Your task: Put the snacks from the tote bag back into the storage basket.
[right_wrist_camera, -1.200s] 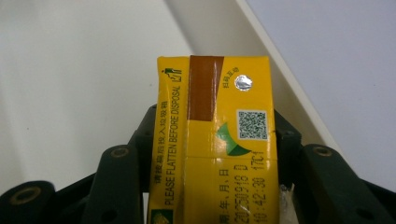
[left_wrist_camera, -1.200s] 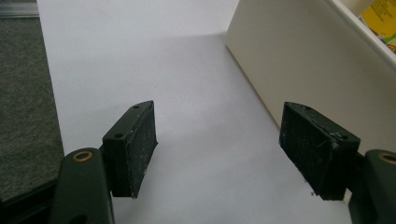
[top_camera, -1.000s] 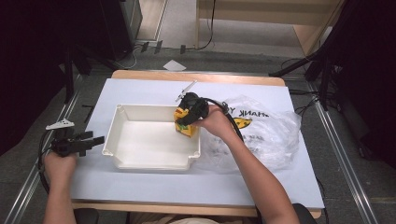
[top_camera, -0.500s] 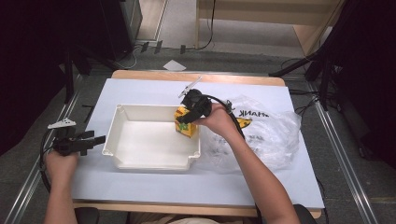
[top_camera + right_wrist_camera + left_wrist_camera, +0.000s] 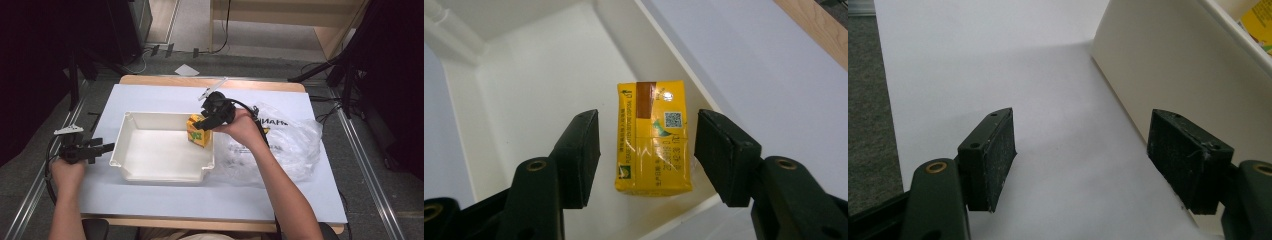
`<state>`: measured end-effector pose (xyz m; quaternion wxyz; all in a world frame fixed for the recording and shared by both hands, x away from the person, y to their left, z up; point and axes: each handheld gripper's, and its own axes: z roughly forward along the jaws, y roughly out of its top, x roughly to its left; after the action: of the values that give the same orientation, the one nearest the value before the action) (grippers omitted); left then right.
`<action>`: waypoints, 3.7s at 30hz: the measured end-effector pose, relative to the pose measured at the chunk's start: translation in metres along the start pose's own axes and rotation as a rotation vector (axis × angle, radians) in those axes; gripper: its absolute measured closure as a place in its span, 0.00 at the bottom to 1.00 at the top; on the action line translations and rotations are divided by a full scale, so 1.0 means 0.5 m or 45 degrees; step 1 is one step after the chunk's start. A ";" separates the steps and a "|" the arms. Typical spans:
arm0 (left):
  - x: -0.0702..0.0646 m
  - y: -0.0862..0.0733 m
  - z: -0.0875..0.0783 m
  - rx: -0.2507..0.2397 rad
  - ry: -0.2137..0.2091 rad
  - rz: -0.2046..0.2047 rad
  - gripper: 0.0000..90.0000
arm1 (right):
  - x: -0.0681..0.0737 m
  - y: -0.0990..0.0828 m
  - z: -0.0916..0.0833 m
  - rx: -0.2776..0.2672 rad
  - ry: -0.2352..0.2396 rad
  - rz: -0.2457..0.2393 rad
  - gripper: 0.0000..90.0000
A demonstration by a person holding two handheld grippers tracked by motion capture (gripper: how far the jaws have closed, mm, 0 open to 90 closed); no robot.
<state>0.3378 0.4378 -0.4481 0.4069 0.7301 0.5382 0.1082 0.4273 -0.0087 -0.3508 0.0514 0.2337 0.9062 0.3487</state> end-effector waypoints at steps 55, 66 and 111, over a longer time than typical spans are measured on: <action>0.004 0.012 0.013 -0.003 -0.008 -0.005 0.32 | 0.033 -0.058 0.056 0.191 0.122 -0.054 1.00; 0.003 0.012 0.013 -0.002 -0.009 -0.005 0.32 | 0.024 -0.061 0.055 0.195 0.098 -0.035 1.00; 0.003 0.012 0.017 0.006 -0.009 -0.013 0.32 | 0.012 -0.048 -0.017 0.115 0.187 -0.012 0.74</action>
<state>0.3476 0.4346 -0.4497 0.4076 0.7287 0.5408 0.1020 0.4105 -0.0267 -0.3596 -0.0241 0.2055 0.9234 0.3233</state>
